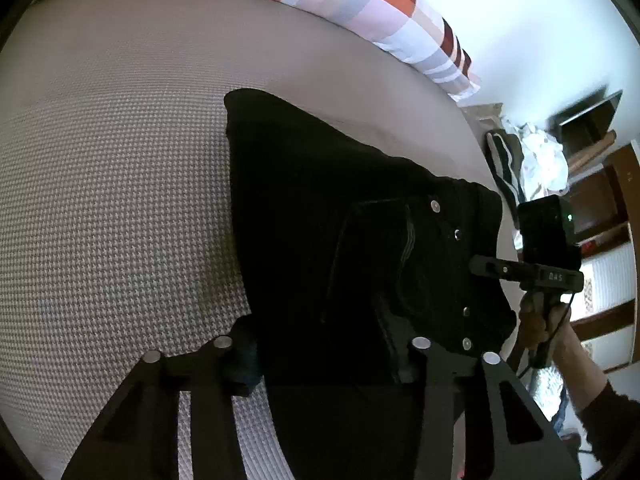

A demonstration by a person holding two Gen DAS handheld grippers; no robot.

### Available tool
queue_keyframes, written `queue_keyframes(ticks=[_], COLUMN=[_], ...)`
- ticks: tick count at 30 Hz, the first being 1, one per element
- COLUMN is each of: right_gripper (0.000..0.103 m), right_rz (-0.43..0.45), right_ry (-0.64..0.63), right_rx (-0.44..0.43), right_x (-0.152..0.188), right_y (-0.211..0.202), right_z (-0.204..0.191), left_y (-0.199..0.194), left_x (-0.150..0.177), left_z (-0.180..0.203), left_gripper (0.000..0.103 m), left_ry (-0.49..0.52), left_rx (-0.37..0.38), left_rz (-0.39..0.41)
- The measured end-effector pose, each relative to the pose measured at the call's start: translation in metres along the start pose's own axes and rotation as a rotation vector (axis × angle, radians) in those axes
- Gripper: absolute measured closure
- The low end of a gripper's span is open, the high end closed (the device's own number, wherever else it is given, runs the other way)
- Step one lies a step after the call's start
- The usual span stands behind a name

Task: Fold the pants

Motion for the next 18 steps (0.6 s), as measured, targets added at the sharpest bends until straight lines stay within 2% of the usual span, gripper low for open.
queue_keyframes(ticks=[11,18], right_gripper=[0.072,0.078], right_rz=[0.072,0.106], right_ry=[0.013,0.019], right_rx=[0.123,0.201], right_x=[0.006,0.004], right_y=[-0.005,-0.008], right_z=[-0.008,-0.022], left_y=[0.004,0.002], left_x=[0.004,0.006], left_z=[0.012,0.02], left_gripper=[0.064,0.072], left_ry=[0.027,0.054], left_rx=[-0.108,-0.177], left_rz=[0.048,0.071])
Point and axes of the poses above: each gripper's, at about its wrist camera, not at the fingertips, and y roughly the way its jaws point, z to its right, x to its underside, the point moved 6 cm from there along y, roughly the way its jaws point, and after that the axes turned 8 degrees about -y, right-handed, at the moved point
